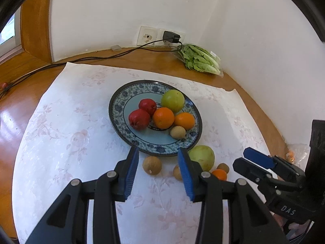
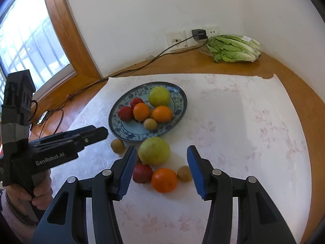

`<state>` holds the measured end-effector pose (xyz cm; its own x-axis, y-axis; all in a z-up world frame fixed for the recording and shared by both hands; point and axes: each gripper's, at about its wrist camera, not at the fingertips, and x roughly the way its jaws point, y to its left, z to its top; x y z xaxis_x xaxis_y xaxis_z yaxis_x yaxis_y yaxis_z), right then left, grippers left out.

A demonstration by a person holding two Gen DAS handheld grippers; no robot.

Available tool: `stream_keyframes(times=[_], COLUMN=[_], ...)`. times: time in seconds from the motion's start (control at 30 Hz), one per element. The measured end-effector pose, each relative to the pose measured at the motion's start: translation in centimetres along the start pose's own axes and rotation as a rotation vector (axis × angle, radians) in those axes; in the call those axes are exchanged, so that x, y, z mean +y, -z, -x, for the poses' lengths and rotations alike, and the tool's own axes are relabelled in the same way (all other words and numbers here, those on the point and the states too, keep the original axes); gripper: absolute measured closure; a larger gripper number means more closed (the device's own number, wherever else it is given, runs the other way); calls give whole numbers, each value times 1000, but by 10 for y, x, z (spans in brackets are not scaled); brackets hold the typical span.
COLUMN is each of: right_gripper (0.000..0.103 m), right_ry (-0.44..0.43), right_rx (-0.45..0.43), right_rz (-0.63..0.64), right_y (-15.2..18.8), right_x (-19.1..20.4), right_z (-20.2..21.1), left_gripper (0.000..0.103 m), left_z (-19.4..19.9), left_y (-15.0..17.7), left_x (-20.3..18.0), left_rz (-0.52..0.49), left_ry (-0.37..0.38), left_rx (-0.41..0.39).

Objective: Organize fruits
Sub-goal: 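Withdraw both tools from the plate back toward the remaining fruits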

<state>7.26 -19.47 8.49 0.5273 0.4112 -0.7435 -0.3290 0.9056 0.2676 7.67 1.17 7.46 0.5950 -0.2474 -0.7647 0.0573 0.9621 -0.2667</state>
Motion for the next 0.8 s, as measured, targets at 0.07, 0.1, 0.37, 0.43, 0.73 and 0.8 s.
stream_keyframes(times=[0.07, 0.1, 0.37, 0.43, 0.73, 0.8], right_gripper=[51, 51, 51, 51, 51, 51], right_ry=[-2, -2, 0, 1, -6, -4], right_rx=[4, 7, 19, 22, 28, 27], right_rz=[-13, -18, -45, -48, -37, -29], right_y=[4, 6, 18, 19, 23, 24], right_x=[-2, -4, -12, -13, -8, -5], right_z=[0, 1, 2, 2, 3, 4], left_gripper=[61, 61, 61, 61, 61, 61], left_z=[2, 3, 9, 11, 14, 14], left_y=[2, 3, 9, 10, 14, 15], left_x=[-1, -1, 1, 2, 8, 9], left_rz=[-3, -3, 1, 1, 11, 12], left_ry=[-4, -5, -18, -20, -30, -31], left_rx=[2, 3, 8, 7, 13, 16])
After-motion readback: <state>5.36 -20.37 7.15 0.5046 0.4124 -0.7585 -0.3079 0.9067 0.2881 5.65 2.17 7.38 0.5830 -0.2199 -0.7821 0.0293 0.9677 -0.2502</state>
